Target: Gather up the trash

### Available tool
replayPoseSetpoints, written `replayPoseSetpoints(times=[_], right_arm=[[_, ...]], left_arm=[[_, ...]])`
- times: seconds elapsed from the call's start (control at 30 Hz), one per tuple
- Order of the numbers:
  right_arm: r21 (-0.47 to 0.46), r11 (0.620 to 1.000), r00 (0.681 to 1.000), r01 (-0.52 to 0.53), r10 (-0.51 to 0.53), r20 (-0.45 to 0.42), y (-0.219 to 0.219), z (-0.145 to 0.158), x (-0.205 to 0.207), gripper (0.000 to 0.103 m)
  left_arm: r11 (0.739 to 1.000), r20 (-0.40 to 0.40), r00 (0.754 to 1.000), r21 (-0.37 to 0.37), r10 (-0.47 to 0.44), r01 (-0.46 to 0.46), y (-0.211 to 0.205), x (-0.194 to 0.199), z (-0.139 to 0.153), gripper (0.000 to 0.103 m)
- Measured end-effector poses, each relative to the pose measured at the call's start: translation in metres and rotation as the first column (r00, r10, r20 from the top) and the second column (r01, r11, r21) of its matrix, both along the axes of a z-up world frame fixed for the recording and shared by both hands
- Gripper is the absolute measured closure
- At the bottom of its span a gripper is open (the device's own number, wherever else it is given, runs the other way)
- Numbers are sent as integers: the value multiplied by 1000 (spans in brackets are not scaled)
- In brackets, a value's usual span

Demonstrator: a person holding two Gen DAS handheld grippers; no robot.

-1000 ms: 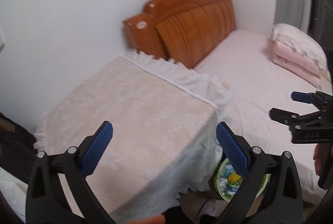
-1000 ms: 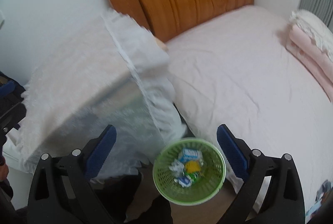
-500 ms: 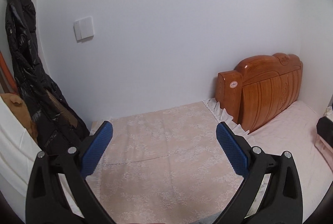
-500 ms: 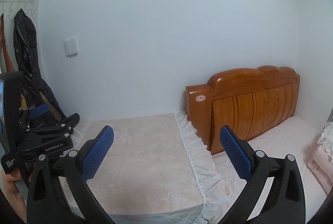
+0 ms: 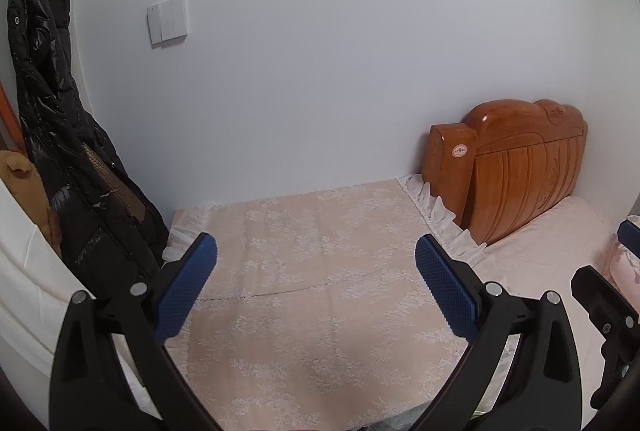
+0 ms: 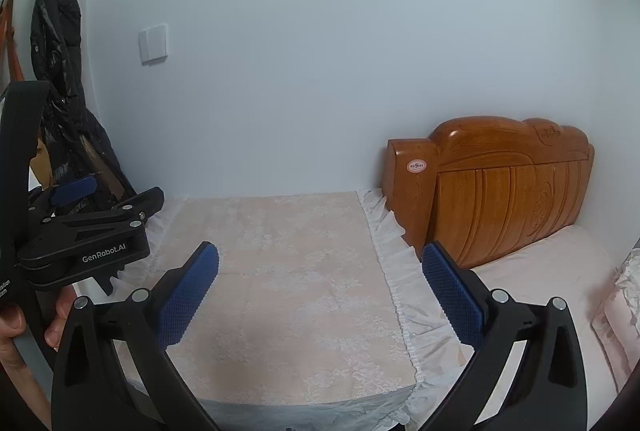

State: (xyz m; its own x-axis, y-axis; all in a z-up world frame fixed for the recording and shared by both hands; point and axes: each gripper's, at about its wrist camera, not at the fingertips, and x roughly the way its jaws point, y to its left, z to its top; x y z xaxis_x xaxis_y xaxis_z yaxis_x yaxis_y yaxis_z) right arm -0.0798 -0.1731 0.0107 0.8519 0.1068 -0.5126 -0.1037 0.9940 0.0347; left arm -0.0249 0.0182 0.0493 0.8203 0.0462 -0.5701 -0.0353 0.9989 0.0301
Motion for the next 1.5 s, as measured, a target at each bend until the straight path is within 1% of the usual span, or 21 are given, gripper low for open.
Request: replayPoseSetpoints(times=[0.17,0.43,1.5], right_arm=[[12,1000,1000,1,-1,-8,3,-6,5,2],[15,1000,1000,9,-9,-13,1,-3,8,2],[24,1000,1000,11,-11,-27,-10,-7,7,2]], left_arm=[[1000,-10,1000,0,-7,7,1,3,-2,8],[1000,-16,1000,-8,-10,10,3,7,-2,8],[1000,-24,999,-13,-21,21,1,7,-4,8]])
